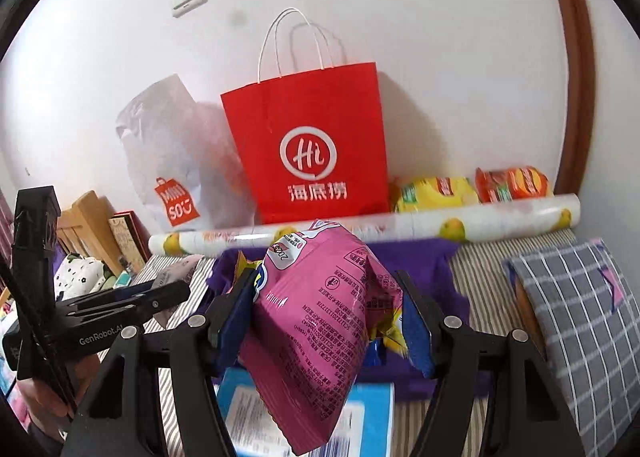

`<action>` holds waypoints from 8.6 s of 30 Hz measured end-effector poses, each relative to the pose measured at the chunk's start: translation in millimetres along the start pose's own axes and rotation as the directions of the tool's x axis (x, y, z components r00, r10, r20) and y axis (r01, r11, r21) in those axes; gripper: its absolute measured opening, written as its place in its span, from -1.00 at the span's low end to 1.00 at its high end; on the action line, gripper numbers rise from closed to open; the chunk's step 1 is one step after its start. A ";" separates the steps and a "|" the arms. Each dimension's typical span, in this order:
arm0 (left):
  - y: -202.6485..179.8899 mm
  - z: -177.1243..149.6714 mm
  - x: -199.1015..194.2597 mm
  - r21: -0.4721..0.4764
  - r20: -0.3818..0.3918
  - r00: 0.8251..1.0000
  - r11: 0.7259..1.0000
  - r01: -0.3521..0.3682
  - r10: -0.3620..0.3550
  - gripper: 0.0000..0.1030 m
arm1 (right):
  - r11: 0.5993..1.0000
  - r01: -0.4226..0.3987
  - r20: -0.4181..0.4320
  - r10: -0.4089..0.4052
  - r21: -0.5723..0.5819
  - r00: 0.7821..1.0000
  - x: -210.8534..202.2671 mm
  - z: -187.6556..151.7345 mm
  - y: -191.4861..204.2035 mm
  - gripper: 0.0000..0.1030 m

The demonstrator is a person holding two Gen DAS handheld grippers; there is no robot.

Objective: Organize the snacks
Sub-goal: 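Carry the magenta bag and pale pink packet over the purple towel, then open the right gripper to drop the magenta bag while the left gripper drops the pale pink packet, then withdraw both open grippers from the towel toward the remaining snacks, then grasp the green snack bag with the right gripper while the left gripper grasps a red packet, then carry the green bag and red packet over the purple towel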

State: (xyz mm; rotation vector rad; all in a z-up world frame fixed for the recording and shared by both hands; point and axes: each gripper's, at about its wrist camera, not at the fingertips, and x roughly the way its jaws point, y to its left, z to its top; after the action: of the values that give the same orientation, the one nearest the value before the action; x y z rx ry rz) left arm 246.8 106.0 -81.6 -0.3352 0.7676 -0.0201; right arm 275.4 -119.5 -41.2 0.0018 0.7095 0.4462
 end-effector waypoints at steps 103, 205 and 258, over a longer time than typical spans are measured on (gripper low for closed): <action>13.4 -32.8 92.4 -0.071 -0.123 0.992 0.997 0.032 -0.040 -0.17 | 0.999 0.032 -0.242 -0.026 0.021 0.970 111.0 -38.4 -17.2 0.47; 35.2 -77.5 15.2 -0.017 0.000 0.999 0.999 0.043 -0.043 0.45 | 0.998 -0.025 -0.268 0.041 0.061 0.963 -24.8 -165.8 21.0 -0.11; -51.3 -223.7 -61.1 0.400 -0.174 0.984 0.916 0.033 0.040 -0.14 | 0.985 0.095 -0.181 -0.069 0.142 0.981 -127.3 -183.0 -56.8 -0.12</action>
State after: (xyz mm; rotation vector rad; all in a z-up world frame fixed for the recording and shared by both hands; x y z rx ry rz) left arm 55.0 1.0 -174.3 0.0628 0.9207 -0.2054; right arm 97.5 -248.5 -109.2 0.0750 0.9129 0.3151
